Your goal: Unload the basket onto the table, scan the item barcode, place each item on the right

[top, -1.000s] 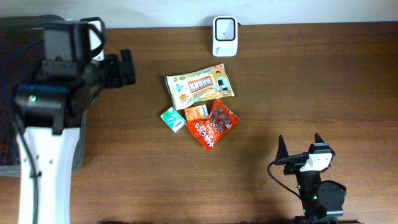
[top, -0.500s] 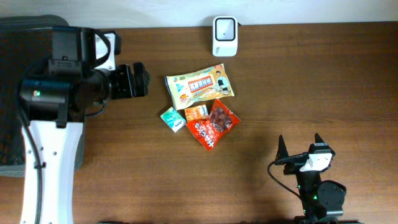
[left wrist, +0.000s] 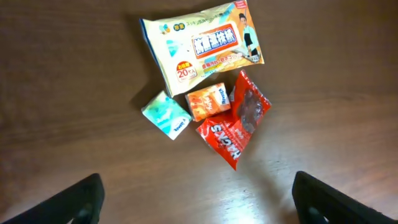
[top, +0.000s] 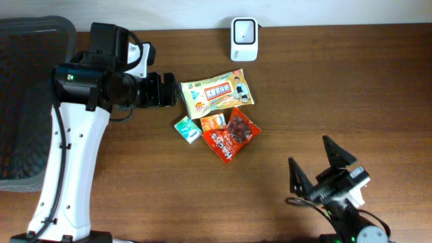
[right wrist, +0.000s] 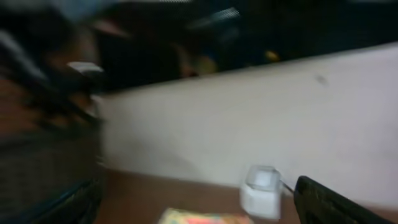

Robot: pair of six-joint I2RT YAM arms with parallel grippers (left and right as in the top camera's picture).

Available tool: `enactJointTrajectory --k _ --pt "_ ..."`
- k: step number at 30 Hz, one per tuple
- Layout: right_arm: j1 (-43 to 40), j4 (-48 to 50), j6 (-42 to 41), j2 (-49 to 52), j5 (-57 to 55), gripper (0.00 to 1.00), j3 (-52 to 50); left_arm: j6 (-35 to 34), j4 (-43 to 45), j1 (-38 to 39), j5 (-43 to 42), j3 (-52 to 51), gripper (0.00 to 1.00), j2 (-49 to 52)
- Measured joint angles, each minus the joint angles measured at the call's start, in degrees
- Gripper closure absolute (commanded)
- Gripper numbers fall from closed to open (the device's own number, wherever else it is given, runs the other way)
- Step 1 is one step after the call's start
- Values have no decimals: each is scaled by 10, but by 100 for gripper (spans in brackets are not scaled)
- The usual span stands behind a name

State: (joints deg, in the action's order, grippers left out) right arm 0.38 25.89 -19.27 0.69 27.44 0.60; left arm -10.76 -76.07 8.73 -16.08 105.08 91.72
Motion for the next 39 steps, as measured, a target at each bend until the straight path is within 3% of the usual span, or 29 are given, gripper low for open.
enactJointTrajectory --k 2,3,5,8,9,15,21,30,39 --pt "0 52 -27 1 19 1 0 0 0 0 -1 0 5 0" --pt "0 87 -44 0 29 2 0 0 0 0 0 0 13 0" --pt "0 120 -64 0 37 2 0 1 -8 0 3 0 81 0" --pt "0 63 -80 0 40 2 29 -5 -28 0 36 0 89 0" --pt "0 18 -79 1 41 2 51 -8 -33 0 47 0 100 0" --pt "0 -327 -2 67 50 2 272 -21 -66 0 98 0 100 0" --pt "0 -528 61 198 52 2 450 -87 -166 0 205 2 100 -12" --pt "0 -568 77 338 100 2 492 -145 -204 -1 332 2 100 -23" --pt "0 -568 77 374 130 2 492 -157 -204 -73 357 2 100 -25"
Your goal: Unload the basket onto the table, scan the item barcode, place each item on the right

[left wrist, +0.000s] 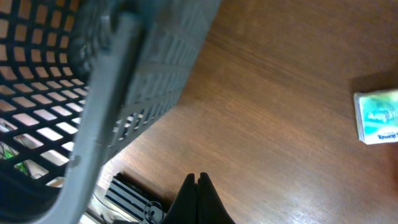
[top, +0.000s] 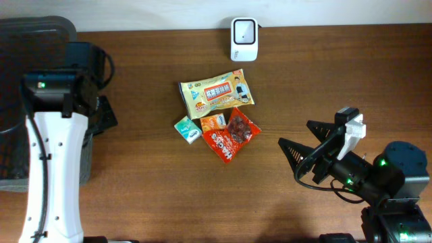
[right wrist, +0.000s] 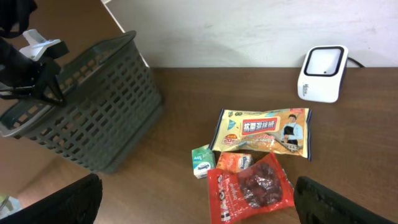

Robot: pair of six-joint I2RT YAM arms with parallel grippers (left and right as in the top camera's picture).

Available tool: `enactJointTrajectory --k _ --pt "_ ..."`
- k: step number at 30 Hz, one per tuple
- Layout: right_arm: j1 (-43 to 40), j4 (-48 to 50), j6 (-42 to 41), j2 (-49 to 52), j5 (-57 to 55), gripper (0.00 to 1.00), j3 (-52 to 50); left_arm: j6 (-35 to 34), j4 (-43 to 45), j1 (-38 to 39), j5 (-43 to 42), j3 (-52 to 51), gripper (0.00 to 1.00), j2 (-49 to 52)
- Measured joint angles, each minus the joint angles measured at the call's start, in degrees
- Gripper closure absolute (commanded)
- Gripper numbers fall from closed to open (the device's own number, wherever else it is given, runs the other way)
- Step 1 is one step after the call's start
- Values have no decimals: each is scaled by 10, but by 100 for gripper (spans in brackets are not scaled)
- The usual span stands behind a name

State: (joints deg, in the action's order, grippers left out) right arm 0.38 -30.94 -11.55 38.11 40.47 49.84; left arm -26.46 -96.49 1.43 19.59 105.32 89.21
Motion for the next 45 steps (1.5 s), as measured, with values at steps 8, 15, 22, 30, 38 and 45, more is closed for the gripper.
enactJointTrajectory --k 8,15,22,30,38,45 --pt "0 -7 0 0 2 2 0 -2 0 -53 23 0 100 -2" --pt "0 -17 12 7 2 2 0 -23 0 -103 33 2 100 -6" --pt "0 -21 13 31 2 2 0 -32 -1 -113 32 2 100 -7" --pt "0 -22 12 59 2 2 0 30 44 -88 -52 2 100 -28" --pt "0 -23 12 92 14 2 0 46 55 -65 -73 -13 100 -76" --pt "0 -23 13 92 22 2 0 38 102 -65 -56 -133 100 -56"
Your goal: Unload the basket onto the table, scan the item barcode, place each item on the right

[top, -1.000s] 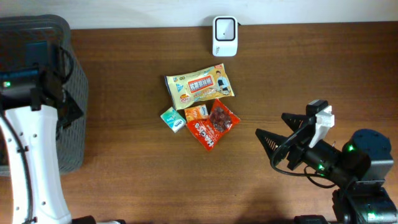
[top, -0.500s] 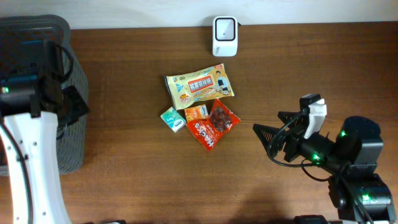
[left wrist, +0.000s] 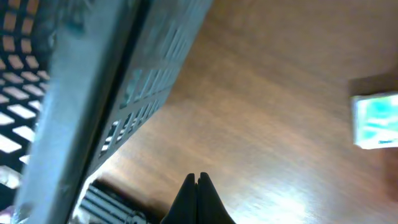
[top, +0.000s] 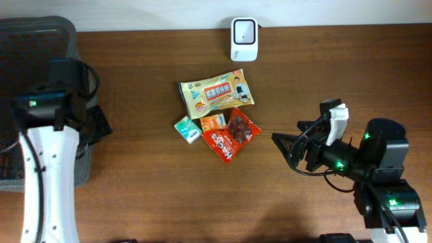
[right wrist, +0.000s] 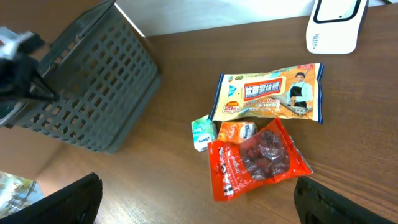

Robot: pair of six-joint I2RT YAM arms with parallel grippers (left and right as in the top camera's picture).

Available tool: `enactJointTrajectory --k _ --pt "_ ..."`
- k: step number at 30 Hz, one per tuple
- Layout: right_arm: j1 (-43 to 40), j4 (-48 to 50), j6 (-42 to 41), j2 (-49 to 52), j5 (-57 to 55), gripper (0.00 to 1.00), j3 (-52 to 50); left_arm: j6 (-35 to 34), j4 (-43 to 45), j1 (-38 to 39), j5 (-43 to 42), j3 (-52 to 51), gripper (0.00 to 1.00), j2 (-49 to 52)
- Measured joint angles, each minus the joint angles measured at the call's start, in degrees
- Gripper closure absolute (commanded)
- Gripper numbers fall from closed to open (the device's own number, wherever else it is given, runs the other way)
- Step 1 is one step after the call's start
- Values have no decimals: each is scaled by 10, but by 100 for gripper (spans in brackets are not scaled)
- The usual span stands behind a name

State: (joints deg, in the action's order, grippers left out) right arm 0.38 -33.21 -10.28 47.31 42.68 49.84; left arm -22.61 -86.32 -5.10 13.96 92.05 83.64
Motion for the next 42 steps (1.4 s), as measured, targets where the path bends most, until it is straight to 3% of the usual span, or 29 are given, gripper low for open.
enactJointTrajectory --k 16,42 --pt "0 0 0 0 1 2 0 -17 -8 -61 26 4 100 -21" --pt "0 -5 2 0 1 2 0 -53 -22 -93 5 12 100 -42"
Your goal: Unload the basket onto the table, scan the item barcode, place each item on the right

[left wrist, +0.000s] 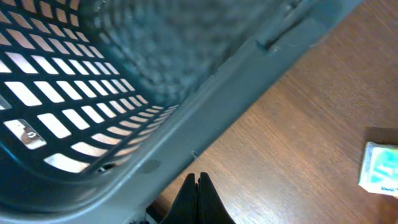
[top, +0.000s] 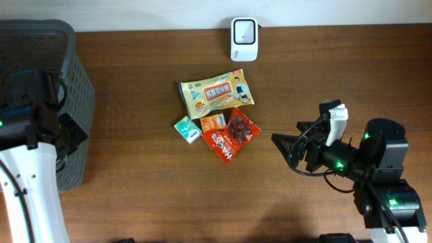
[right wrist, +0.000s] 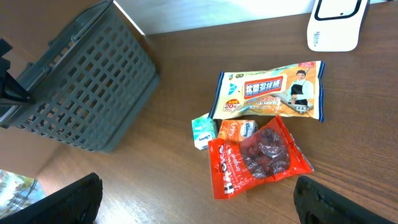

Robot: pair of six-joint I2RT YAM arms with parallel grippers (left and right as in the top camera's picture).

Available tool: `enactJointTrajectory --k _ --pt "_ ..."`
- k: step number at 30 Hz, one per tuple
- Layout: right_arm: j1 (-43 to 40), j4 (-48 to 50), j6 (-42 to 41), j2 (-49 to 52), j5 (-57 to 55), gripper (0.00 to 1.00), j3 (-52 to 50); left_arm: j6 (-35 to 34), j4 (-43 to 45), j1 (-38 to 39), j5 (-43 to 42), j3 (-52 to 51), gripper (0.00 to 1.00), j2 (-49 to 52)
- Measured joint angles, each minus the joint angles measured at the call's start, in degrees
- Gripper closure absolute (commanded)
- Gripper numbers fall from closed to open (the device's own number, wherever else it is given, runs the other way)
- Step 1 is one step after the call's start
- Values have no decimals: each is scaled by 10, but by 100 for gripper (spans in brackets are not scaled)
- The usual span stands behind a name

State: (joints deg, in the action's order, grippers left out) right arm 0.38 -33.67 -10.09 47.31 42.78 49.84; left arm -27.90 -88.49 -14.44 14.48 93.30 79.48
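Several snack items lie in a cluster mid-table: a yellow pack point(top: 216, 93) point(right wrist: 270, 90), a small teal box point(top: 187, 129) point(right wrist: 202, 132) point(left wrist: 379, 177), an orange box point(top: 213, 123) point(right wrist: 236, 132) and a red packet point(top: 231, 133) point(right wrist: 255, 162). A white barcode scanner point(top: 244, 30) point(right wrist: 334, 25) stands at the table's far edge. My right gripper point(top: 285, 152) point(right wrist: 199, 205) hangs open to the right of the cluster, pointing at it and holding nothing. My left gripper point(top: 77, 132) point(left wrist: 199, 186) is shut on nothing at the basket's right rim, far left of the items.
A dark grey mesh basket point(top: 74, 81) point(right wrist: 81, 87) point(left wrist: 205, 93) fills the table's far left. Bare wood lies between the basket and the items. The table's far edge and a white wall run behind the scanner.
My left arm has moved further left and toward the front, so its wrist view now looks over the basket's rim and into it. The right arm and the items have not moved.
My left gripper was first open just left of the yellow pack, while the right arm sat low at the front right. Then the left was shut beside the basket and the right gripper open, facing the items. The left has since stayed shut by the basket.
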Motion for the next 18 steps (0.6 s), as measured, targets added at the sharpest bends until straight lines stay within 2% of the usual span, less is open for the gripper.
enactJointTrajectory --k 2,3,5,6,7,8,13,18 --pt "0 -4 0 0 0 2 1 5 0 0 -19 19 100 -2" --pt "0 -10 0 0 0 2 4 9 0 0 -32 32 93 -5" --pt "0 -24 0 0 0 2 16 22 9 0 -64 50 59 -22" --pt "0 -32 0 0 0 2 29 31 25 0 -95 57 30 -40" --pt "0 -39 0 0 0 2 39 41 37 0 -120 63 9 -57" --pt "0 -48 1 0 0 2 50 56 44 0 -146 68 1 -74" --pt "0 -50 0 0 0 2 80 143 67 8 -287 78 1 -132" --pt "0 -28 -30 0 14 2 80 245 70 71 -392 78 1 -109"
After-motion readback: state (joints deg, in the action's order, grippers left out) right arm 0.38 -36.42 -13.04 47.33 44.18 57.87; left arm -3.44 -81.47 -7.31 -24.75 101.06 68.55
